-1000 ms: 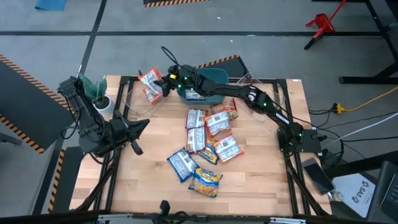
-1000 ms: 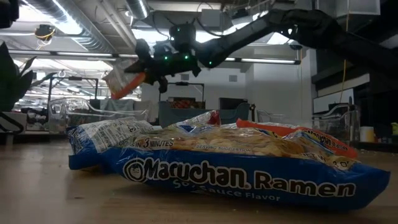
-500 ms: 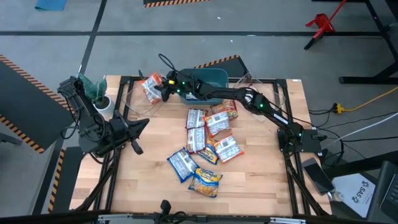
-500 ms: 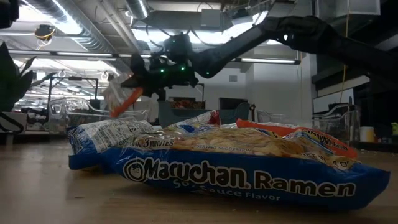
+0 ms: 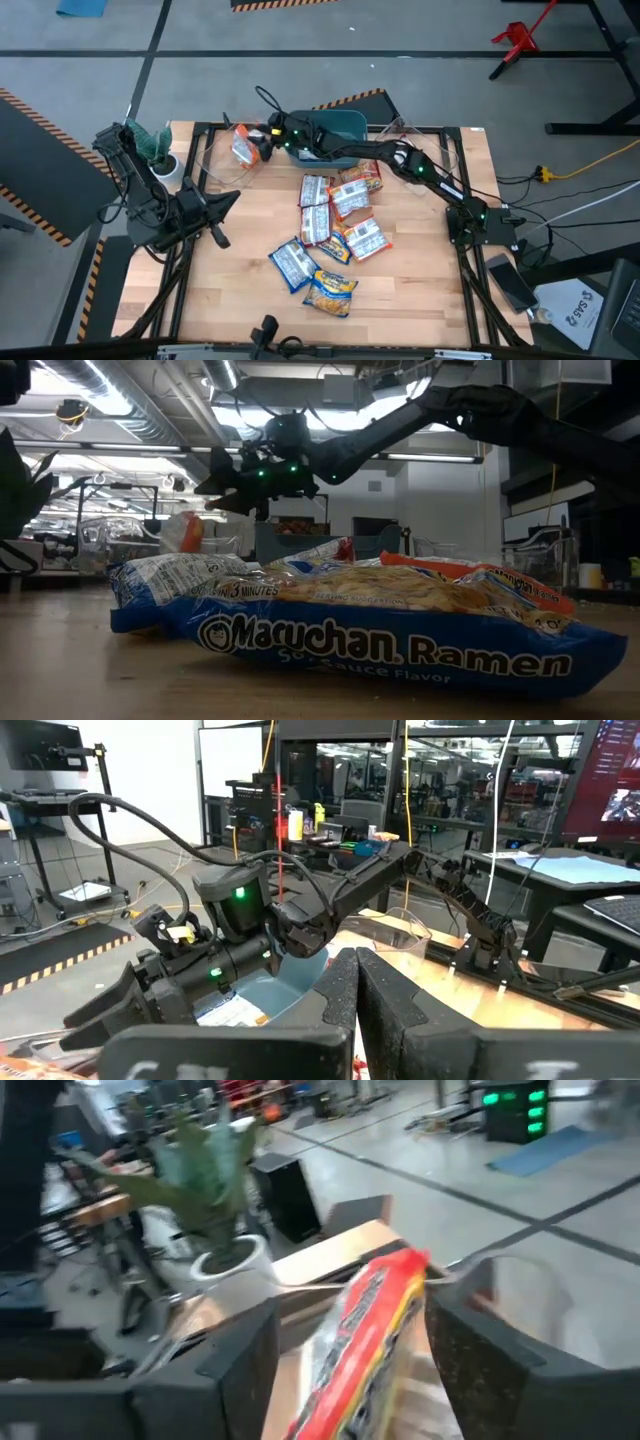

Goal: Sort Maruchan noodles
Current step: Put the orange noodle pack into the left transparent bin

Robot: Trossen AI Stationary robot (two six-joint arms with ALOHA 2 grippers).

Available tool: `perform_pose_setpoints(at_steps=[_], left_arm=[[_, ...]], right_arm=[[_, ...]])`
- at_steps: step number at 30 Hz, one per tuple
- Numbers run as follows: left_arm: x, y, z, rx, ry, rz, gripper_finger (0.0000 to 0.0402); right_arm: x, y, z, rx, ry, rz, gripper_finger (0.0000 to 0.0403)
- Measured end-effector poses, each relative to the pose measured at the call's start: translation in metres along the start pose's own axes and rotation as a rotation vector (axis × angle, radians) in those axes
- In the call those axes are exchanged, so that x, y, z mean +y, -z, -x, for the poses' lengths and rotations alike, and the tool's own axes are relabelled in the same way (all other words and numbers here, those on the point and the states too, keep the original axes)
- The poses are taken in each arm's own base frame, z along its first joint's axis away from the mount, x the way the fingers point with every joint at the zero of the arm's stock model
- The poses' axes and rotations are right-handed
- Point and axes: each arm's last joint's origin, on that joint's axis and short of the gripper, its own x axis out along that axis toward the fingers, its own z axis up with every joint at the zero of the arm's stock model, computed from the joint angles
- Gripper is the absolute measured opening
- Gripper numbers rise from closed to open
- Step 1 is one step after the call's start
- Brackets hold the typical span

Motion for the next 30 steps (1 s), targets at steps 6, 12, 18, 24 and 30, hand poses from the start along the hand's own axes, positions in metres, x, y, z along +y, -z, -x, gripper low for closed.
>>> perform_pose_setpoints(at_steps=[6, 12, 18, 24, 30], left_arm=[[0.000, 0.000, 0.000, 0.000, 0.000, -0.005, 0.0000], [0.002, 0.007, -0.007, -0.004, -0.038, -0.021, 0.0000], [0.010, 0.020, -0.018, 0.015, -0.051, -0.010, 0.0000], [0.033, 0.038, -0.034, 0.143, -0.048, 0.077, 0.0000], [0.037, 0.057, -0.048, 0.294, -0.036, 0.145, 0.0000]], right_arm=[[0.000, -0.015, 0.005, -0.015, -0.046, 0.039, 0.0226], [0.031, -0.018, 0.010, 0.062, -0.052, 0.203, 0.0179], [0.030, -0.019, 0.032, 0.384, 0.013, 0.288, 0.0155], [0.063, -0.112, 0.118, 0.534, 0.129, 0.419, 0.0145], [0.077, -0.145, 0.186, 0.720, 0.191, 0.397, 0.0132]])
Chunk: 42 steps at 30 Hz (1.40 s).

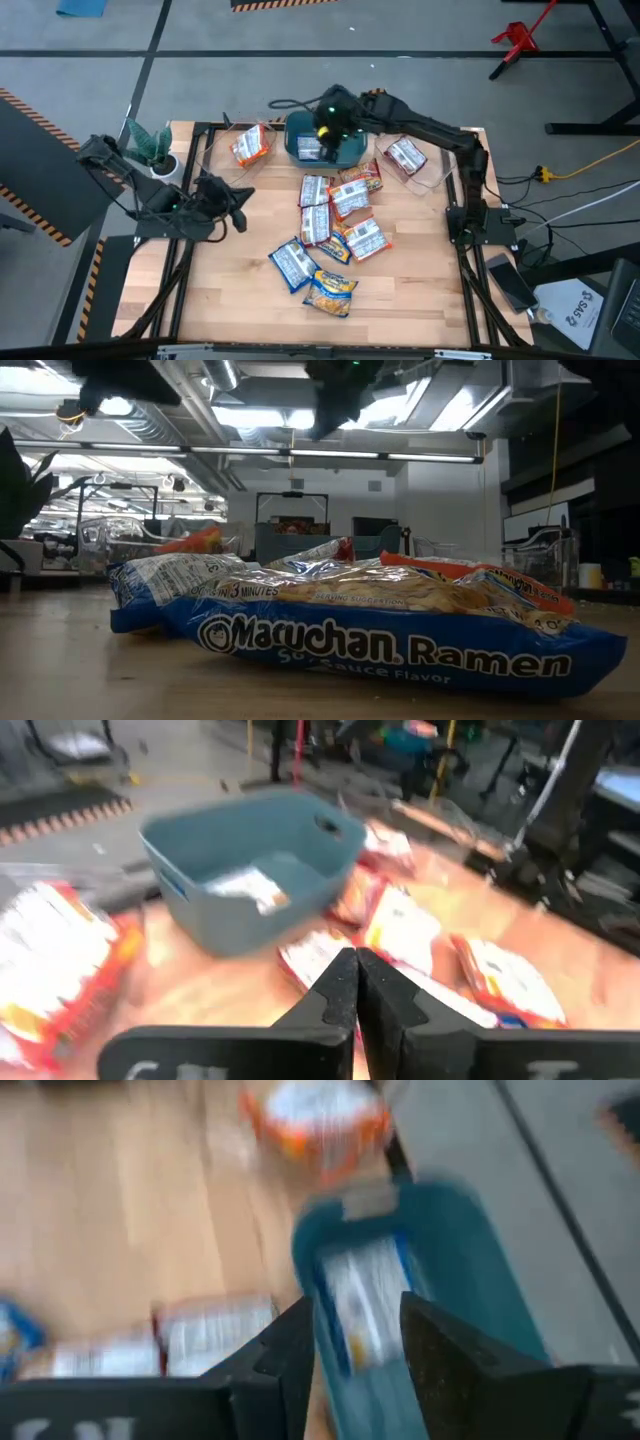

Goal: Sort Maruchan noodles
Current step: Put the orange noodle pack into the left transparent bin

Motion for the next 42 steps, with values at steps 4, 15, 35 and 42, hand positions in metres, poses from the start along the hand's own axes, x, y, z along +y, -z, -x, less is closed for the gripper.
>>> perform_pose_setpoints(at_steps=[4, 15, 35, 42], left_arm=[[-0.005, 0.020, -0.012, 0.031, 0.070, 0.026, 0.0000], [-0.018, 0.071, -0.039, 0.015, 0.324, 0.185, 0.0000], [-0.064, 0.073, -0.074, 0.003, 0.507, 0.225, 0.0000], [-0.102, 0.050, -0.100, -0.070, 0.540, 0.045, 0.0000]], right_arm=[[-0.003, 0.015, 0.060, 0.066, 0.039, -0.069, 0.0122], [0.045, 0.115, 0.088, 0.302, 0.006, -0.209, 0.0110], [0.144, 0.303, 0.009, 0.243, -0.147, -0.641, 0.0245], [0.167, 0.304, 0.018, 0.099, -0.146, -0.373, 0.0243]])
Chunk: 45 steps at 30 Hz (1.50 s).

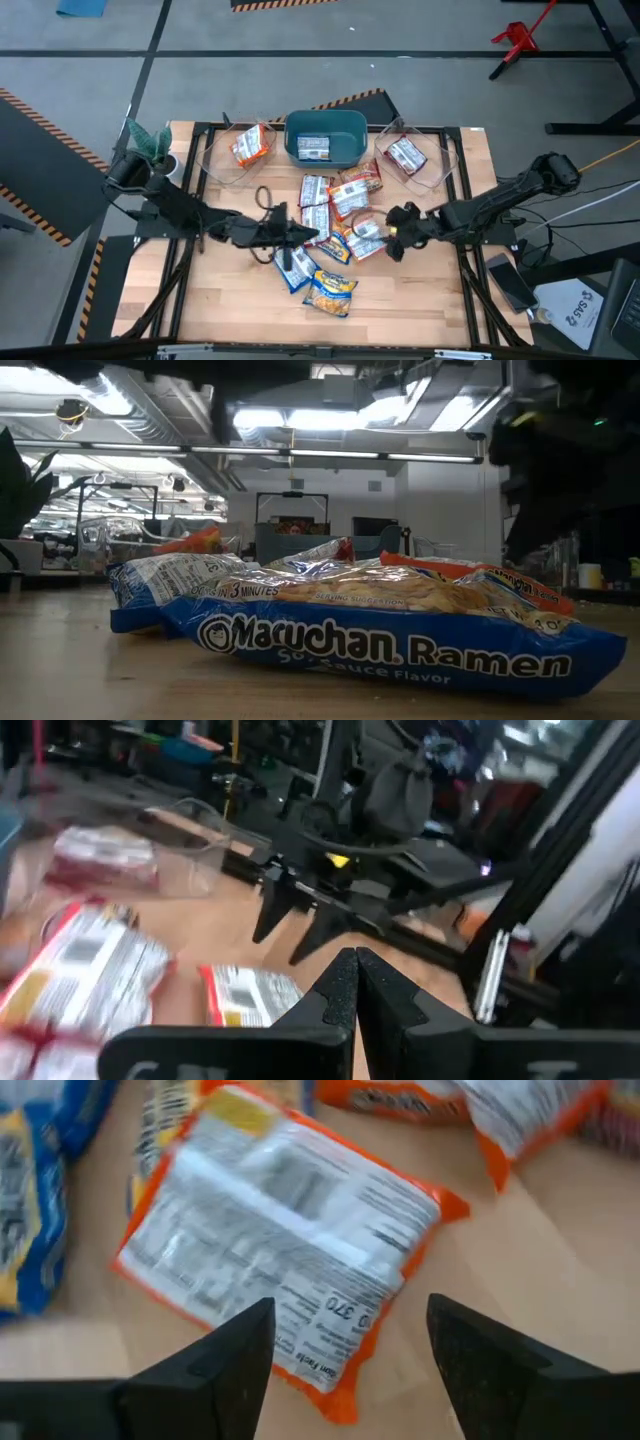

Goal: Sort Maruchan noodles
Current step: Put the orange noodle pack into the left transparent bin

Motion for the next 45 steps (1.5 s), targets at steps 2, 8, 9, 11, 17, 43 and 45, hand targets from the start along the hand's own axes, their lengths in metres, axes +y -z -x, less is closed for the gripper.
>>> perform_pose_setpoints(at_steps=[2, 8, 9, 11, 17, 43, 45], left_arm=[[0.000, -0.003, -0.017, 0.048, 0.048, -0.069, 0.0000], [0.016, 0.005, -0.071, 0.235, 0.096, -0.230, 0.0000], [0.020, 0.007, -0.079, 0.248, 0.092, -0.250, 0.0000], [0.026, 0.009, -0.094, 0.256, 0.088, -0.288, 0.0000], [0.053, 0.032, -0.123, 0.370, 0.077, -0.308, 0.0000], [0.070, 0.077, -0.118, 0.625, -0.169, -0.244, 0.0000], [0.070, 0.077, -0.118, 0.622, -0.173, -0.242, 0.0000]], right_arm=[[0.007, 0.005, 0.003, -0.037, -0.005, 0.122, 0.0239], [0.025, 0.021, 0.013, -0.108, -0.019, 0.261, 0.0226], [0.026, 0.024, 0.014, -0.112, -0.021, 0.269, 0.0223], [0.030, 0.028, 0.017, -0.121, -0.027, 0.285, 0.0219], [0.036, 0.038, 0.023, -0.152, -0.037, 0.334, 0.0209], [0.019, 0.046, 0.021, -0.287, 0.104, -0.355, 0.0264], [0.016, 0.048, 0.019, -0.287, 0.107, -0.399, 0.0287]])
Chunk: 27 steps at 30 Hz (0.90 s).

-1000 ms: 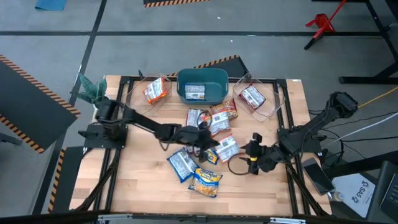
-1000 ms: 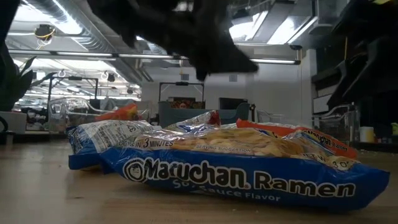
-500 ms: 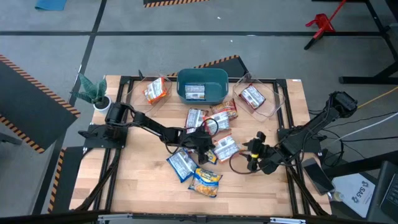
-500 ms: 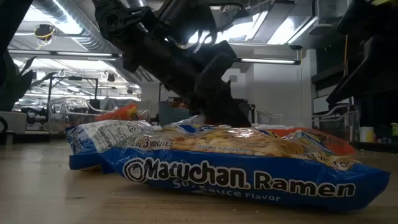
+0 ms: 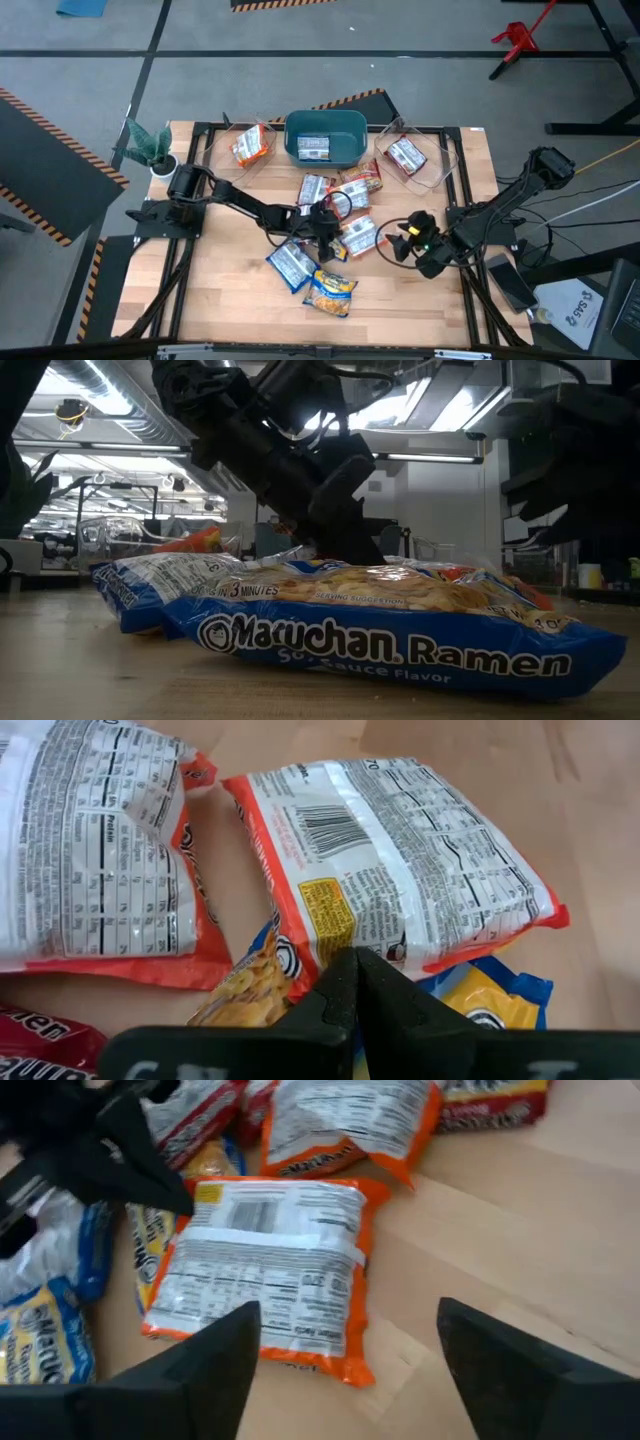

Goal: Sort Maruchan noodles
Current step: Put the orange noodle pack into the left transparent bin

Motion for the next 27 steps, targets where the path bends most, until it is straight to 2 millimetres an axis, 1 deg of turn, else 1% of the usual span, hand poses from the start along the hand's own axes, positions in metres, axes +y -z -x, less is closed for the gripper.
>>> perform_pose_setpoints(at_steps=[4, 7, 9, 13, 17, 19, 21, 23, 27], left_arm=[[0.001, -0.001, -0.001, -0.018, -0.003, 0.015, 0.0000], [0.006, 0.000, -0.002, 0.019, 0.005, 0.056, 0.0000], [0.005, 0.000, -0.001, 0.020, 0.000, 0.050, 0.0000], [-0.006, -0.008, 0.016, -0.038, 0.006, 0.019, 0.0000], [-0.019, -0.032, 0.041, -0.201, -0.034, -0.011, 0.0000], [-0.023, -0.037, 0.044, -0.254, -0.031, -0.043, 0.0000], [-0.023, -0.039, 0.043, -0.281, -0.027, -0.049, 0.0000], [-0.018, -0.038, 0.034, -0.283, -0.011, -0.040, 0.0000], [-0.003, -0.022, 0.009, -0.200, -0.012, -0.043, 0.0000]], right_arm=[[-0.009, 0.004, -0.004, 0.005, 0.022, -0.047, 0.0320], [-0.013, 0.006, -0.005, 0.009, 0.033, -0.076, 0.0328], [-0.014, 0.007, -0.006, 0.011, 0.032, -0.081, 0.0329], [-0.014, 0.007, -0.006, -0.006, 0.028, -0.082, 0.0330], [-0.014, 0.006, -0.006, -0.035, 0.025, -0.082, 0.0330], [-0.014, 0.006, -0.006, -0.041, 0.025, -0.081, 0.0330], [-0.014, 0.006, -0.006, -0.042, 0.025, -0.081, 0.0330], [-0.014, 0.006, -0.006, -0.043, 0.025, -0.081, 0.0330], [-0.014, 0.006, -0.006, -0.044, 0.025, -0.081, 0.0330]])
